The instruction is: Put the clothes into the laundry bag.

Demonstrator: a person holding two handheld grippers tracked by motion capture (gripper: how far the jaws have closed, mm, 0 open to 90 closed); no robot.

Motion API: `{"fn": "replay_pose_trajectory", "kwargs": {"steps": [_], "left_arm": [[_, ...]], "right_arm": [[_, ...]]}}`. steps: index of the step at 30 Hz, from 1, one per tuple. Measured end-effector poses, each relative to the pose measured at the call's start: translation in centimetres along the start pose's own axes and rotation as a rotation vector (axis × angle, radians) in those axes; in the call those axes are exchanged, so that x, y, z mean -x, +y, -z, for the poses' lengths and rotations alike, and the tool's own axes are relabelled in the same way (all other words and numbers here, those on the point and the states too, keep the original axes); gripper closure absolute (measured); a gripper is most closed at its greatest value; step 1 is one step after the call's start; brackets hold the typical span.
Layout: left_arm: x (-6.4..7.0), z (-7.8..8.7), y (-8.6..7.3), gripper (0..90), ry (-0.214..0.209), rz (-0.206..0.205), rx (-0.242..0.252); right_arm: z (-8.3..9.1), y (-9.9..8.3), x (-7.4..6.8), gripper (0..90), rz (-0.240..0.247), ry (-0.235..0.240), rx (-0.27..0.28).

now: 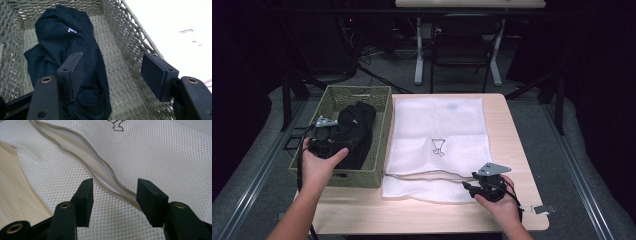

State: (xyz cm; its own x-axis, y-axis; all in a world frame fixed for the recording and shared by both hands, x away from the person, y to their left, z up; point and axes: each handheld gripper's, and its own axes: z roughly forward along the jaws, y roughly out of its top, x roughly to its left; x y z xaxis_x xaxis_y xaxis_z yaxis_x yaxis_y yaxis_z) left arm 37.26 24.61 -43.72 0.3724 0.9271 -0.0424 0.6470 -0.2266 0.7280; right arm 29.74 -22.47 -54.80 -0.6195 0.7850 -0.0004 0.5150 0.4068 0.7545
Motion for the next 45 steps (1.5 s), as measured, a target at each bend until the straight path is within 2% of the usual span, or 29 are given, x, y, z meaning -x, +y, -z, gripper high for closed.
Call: {"fn": "replay_pose_trajectory", "kwargs": {"steps": [3,7,14,19,24,31,37,45], "left_arm": [[-0.3,-0.5,0.5,35.2,0.011,-0.005,-0.014],[-0.7,-1.2,1.0,35.2,0.01,0.017,-0.034],[-1.2,-2.2,1.8,35.3,0.046,0.027,-0.06],[-1.9,-2.8,2.2,35.3,0.051,0.06,-0.073],[-2.5,-3.4,2.4,35.3,0.038,0.104,-0.086],[-3.3,-5.0,2.5,35.2,0.06,0.135,-0.119],[-3.7,-6.4,2.4,35.2,0.075,0.143,-0.158],[-4.1,-8.1,2.3,35.2,0.063,0.147,-0.198]], "right_arm": [[0.0,0.0,0.0,47.9,0.001,0.0,0.0],[0.0,0.0,0.0,47.8,-0.001,0.0,0.001],[0.0,0.0,0.0,47.7,0.0,-0.001,0.0],[0.0,0.0,0.1,47.6,-0.002,0.001,0.001],[0.0,0.0,0.1,47.6,0.0,0.003,0.002],[-0.1,0.0,0.0,47.4,0.001,0.005,-0.001],[-0.1,0.0,0.1,47.5,0.0,0.005,0.0],[-0.1,0.0,0.1,47.4,0.0,0.008,0.0]]}}
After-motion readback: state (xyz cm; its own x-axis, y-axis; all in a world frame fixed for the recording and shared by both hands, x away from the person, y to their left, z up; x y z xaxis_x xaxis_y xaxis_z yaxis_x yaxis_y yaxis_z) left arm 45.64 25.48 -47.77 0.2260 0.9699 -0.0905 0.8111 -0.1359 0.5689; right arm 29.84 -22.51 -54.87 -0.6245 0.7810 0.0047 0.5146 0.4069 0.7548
